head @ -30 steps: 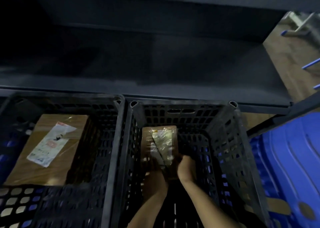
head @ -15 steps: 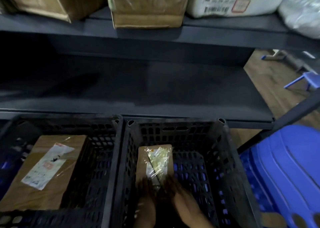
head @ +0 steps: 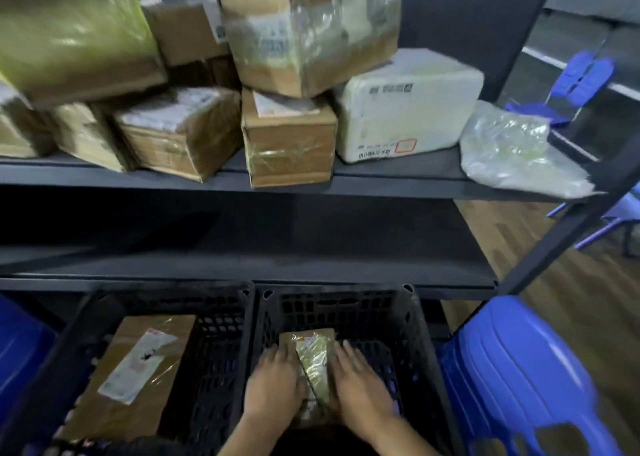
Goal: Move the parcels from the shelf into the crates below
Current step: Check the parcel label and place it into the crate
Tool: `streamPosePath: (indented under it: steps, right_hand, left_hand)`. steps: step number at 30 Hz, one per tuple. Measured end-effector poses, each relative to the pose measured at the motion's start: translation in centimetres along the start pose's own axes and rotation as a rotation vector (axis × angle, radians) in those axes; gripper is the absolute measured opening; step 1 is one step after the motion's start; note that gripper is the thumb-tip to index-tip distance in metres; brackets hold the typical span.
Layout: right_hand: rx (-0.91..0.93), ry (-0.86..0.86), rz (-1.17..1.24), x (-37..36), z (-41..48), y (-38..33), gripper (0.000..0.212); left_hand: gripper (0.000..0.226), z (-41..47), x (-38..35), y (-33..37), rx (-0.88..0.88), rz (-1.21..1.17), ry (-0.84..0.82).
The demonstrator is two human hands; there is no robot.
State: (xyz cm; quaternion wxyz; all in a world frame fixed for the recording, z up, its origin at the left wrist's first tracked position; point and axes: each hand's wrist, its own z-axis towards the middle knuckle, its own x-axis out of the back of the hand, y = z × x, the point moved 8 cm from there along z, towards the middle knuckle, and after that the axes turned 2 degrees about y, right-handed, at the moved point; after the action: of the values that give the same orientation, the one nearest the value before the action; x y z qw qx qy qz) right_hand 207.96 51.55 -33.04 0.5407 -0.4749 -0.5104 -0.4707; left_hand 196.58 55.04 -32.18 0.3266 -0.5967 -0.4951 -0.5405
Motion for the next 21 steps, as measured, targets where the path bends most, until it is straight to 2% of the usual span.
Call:
streamPosePath:
  steps: [1,2,6,8,14,18,21]
  right_hand:
    - [-0.029,-0.053,0.118,0.6,0.0,1.1,0.068]
    - [-0.058,-0.127,0.183,1.9,0.1,1.7,0.067]
    - [-0.046,0.188,0.216,14.5,2.1,3.5,0.073]
    - [-0.020,0.274,0.183,20.3,2.8,3.7,0.074]
    - [-0.072,0.444,0.226,33.4,6.0,4.5,0.080]
    - [-0.102,0.517,0.248,37.6,9.0,3.3,0.085]
    - [-0.137,0.523,0.276,39.3,12.0,2.5,0.092]
  left_hand:
    - [0.061,-0.3,2.7,-0.5,-0.032,-0.013,0.126]
    - [0.065,-0.7,5.3,-0.5,-0.057,-0.020,0.172]
    - [0.070,-2.5,17.9,-0.6,-0.081,-0.090,0.480]
    - [0.072,-3.2,23.3,-0.5,-0.095,-0.085,0.561]
    - [0.073,-2.0,35.2,-1.6,-0.130,-0.238,0.683]
    - [0.076,0.7,39.4,-3.1,-0.134,-0.273,0.723]
    - [0.081,3.6,41.6,-3.7,-0.159,-0.323,0.694]
